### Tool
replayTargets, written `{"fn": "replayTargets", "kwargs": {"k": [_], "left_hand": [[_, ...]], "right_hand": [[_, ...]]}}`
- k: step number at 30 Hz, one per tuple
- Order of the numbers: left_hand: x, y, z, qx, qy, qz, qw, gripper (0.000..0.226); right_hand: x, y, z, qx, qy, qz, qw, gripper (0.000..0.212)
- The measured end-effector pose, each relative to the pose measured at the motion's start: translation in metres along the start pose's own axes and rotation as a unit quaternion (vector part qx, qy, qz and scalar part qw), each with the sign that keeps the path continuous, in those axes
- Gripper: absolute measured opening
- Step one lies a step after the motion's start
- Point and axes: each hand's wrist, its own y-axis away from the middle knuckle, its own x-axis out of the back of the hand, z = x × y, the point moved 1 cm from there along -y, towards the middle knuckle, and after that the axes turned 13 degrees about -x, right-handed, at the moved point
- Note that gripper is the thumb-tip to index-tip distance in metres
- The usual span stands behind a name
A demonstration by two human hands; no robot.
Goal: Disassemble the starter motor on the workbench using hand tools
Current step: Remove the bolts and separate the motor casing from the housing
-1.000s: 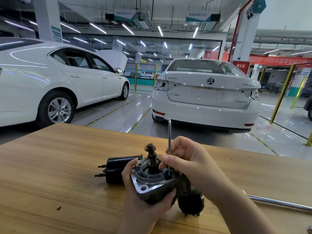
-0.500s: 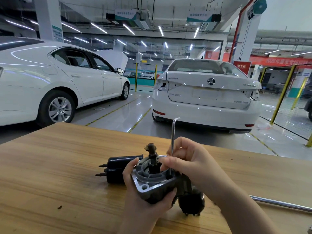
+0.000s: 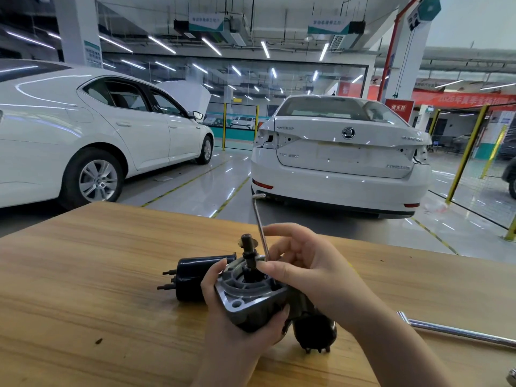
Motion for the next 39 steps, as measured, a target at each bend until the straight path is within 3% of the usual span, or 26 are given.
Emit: {"fn": "replayTargets", "kwargs": {"k": [7,12,14,17,21,25,34,39], "left_hand": [[0.002,0.001,-0.002,-0.007,-0.001,-0.008,1.000,0.099],[0.000,0.000,0.003,-0.016,0.004,-0.008,1.000,0.093],[-0.001,0.000,0.004,-0.016,0.005,-0.009,1.000,0.092],[0.001,0.000,0.003,-0.016,0.001,-0.011,1.000,0.100],[0.000,0.001,0.005,-0.011,0.016,-0.007,1.000,0.094],[0.000,0.002,0.007,-0.018,0.031,0.003,0.999,0.089],[0.000,-0.002,-0.003,-0.071,0.093,-0.012,0.993,0.093],[-0.001,-0.002,-0.001,-0.108,0.070,-0.010,0.992,0.092]], "right_hand": [[-0.002,0.000,0.000,0.005,0.026,0.003,1.000,0.013],[0.003,0.002,0.000,-0.013,-0.005,-0.054,0.998,0.024],[0.003,0.003,-0.002,-0.014,-0.025,-0.069,0.997,0.017],[0.002,0.002,-0.002,-0.015,-0.004,-0.043,0.999,0.023],[0.002,0.002,-0.001,-0.010,-0.032,-0.027,0.999,0.023],[0.005,0.003,-0.002,-0.021,-0.040,-0.065,0.997,0.008],[0.005,0.004,-0.003,-0.033,-0.033,-0.051,0.998,0.032],[0.008,0.005,-0.007,-0.026,-0.016,-0.056,0.998,0.019]]}}
